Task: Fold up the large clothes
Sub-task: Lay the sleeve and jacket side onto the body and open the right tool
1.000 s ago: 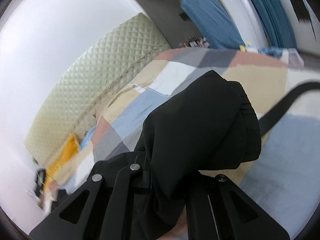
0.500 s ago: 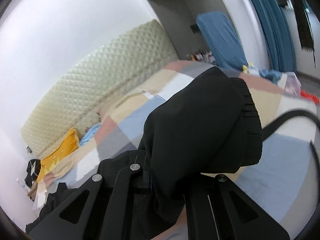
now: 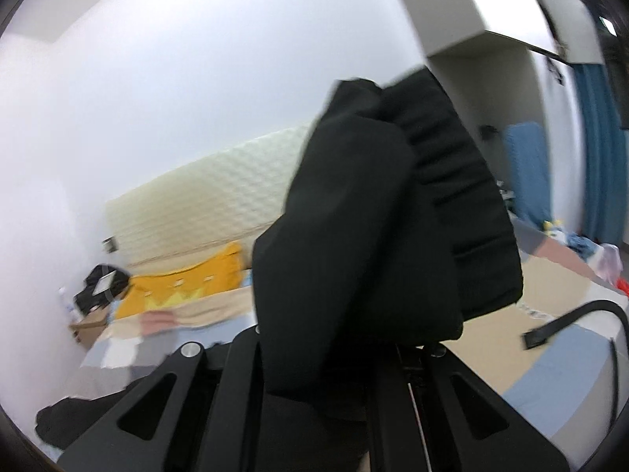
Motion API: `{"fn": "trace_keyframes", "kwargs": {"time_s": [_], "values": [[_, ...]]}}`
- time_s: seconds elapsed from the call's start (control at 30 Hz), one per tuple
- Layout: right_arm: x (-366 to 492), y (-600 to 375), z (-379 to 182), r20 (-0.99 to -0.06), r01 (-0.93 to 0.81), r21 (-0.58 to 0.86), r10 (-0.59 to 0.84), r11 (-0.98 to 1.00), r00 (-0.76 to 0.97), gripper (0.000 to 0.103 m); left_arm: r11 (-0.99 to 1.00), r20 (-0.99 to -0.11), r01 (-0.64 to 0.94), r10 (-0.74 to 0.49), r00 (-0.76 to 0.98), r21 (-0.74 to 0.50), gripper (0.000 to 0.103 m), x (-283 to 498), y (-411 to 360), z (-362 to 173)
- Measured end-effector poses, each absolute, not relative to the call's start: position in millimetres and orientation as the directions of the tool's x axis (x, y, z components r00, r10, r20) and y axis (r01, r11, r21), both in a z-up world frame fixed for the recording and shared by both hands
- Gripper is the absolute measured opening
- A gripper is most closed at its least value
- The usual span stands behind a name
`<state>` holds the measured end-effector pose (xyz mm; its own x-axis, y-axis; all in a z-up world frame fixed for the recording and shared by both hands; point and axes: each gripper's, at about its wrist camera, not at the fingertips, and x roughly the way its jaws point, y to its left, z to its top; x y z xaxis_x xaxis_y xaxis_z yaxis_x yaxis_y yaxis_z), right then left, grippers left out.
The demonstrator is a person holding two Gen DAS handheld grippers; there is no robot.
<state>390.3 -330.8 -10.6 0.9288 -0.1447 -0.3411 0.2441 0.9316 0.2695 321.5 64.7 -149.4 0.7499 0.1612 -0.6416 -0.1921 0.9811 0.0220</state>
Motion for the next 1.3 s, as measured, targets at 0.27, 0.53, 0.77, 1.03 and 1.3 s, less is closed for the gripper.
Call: {"fn": "trace_keyframes", "kwargs": {"time_s": [0.27, 0.53, 0.77, 1.03, 1.3], "values": [[410, -183, -10, -0.371, 0.063, 0.144, -0.005, 0.988, 0.928, 0.009, 0.954, -0.620, -0.299, 0.230, 0.750, -0.008, 0.102, 315, 130, -137], [425, -77, -76, -0.431, -0.099, 0.134, 0.148, 0.986, 0.890, 0.009, 0.878, -0.597, -0.460, 0.300, 0.744, -0.132, 0.102, 296, 208, -139], [427, -5, -185, -0.539, -0.222, 0.003, 0.188, 0.975, 0.821, 0.009, 0.859, -0.611, -0.480, 0.284, 0.739, -0.181, 0.102, 298, 233, -157], [438, 34, -281, -0.687, -0.336, -0.154, 0.143, 0.929, 0.713, 0.011, 0.862, -0.629, -0.469, 0.258, 0.734, -0.193, 0.102, 308, 235, -171], [436, 55, -273, -0.715, -0.357, -0.170, 0.134, 0.919, 0.686, 0.023, 0.864, -0.647, -0.474, 0.263, 0.716, -0.173, 0.102, 312, 231, -177]]}}
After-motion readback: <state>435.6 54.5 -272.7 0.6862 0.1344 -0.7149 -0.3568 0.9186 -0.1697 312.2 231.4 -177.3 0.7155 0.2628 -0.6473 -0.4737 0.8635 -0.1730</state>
